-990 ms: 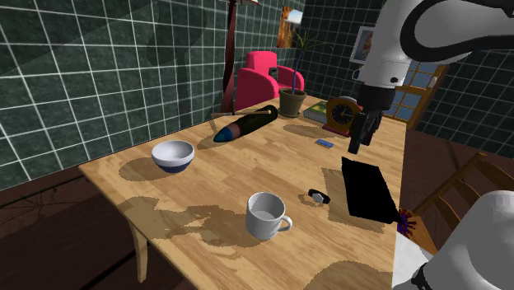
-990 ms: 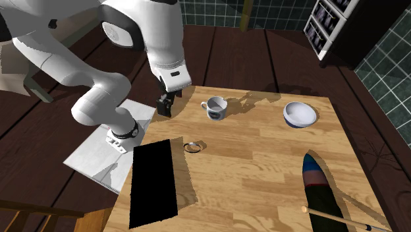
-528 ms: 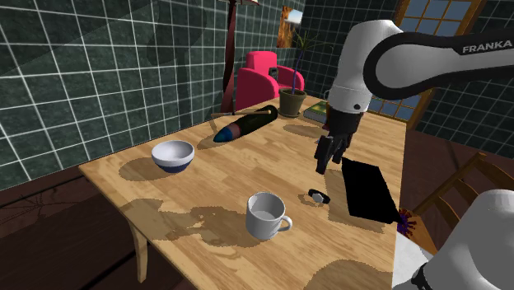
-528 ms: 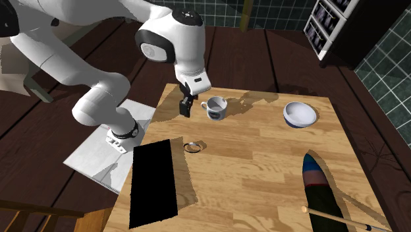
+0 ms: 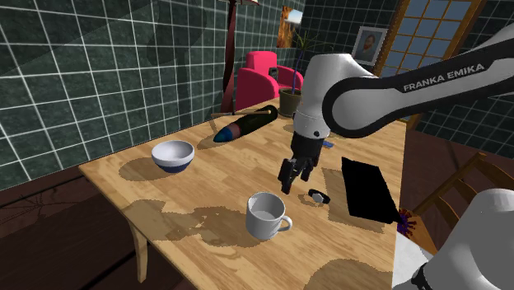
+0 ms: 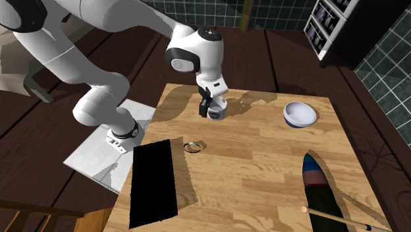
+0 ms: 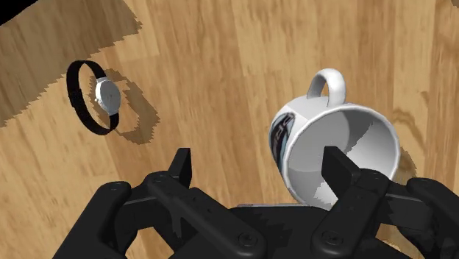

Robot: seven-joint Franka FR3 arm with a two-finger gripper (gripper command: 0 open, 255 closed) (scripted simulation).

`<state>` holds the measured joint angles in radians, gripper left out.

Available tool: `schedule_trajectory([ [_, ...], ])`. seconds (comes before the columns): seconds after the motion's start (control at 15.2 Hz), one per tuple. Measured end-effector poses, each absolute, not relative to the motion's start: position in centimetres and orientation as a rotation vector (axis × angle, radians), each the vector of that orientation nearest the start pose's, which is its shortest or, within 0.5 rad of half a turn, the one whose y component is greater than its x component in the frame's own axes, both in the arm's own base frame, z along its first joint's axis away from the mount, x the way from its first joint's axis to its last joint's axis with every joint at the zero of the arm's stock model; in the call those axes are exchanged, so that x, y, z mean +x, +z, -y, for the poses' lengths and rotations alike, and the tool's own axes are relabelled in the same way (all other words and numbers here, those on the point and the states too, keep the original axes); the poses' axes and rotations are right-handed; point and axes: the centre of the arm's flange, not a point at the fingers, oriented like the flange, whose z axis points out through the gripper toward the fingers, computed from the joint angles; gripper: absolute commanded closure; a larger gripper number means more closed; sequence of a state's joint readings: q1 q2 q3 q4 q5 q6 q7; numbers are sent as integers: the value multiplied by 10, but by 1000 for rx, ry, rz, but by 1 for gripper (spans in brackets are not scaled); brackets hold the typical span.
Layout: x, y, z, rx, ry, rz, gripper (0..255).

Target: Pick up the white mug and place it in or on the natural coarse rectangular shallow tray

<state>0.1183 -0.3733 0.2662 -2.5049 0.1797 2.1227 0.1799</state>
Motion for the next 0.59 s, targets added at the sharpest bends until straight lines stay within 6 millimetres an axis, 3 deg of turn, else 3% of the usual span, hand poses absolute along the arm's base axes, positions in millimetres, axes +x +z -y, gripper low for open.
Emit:
schedule_trajectory([
  [0.26, 406, 380, -194, -3090, 20, 142, 0],
  [0.59, 406, 354, -202, -3090, 15, 142, 0],
])
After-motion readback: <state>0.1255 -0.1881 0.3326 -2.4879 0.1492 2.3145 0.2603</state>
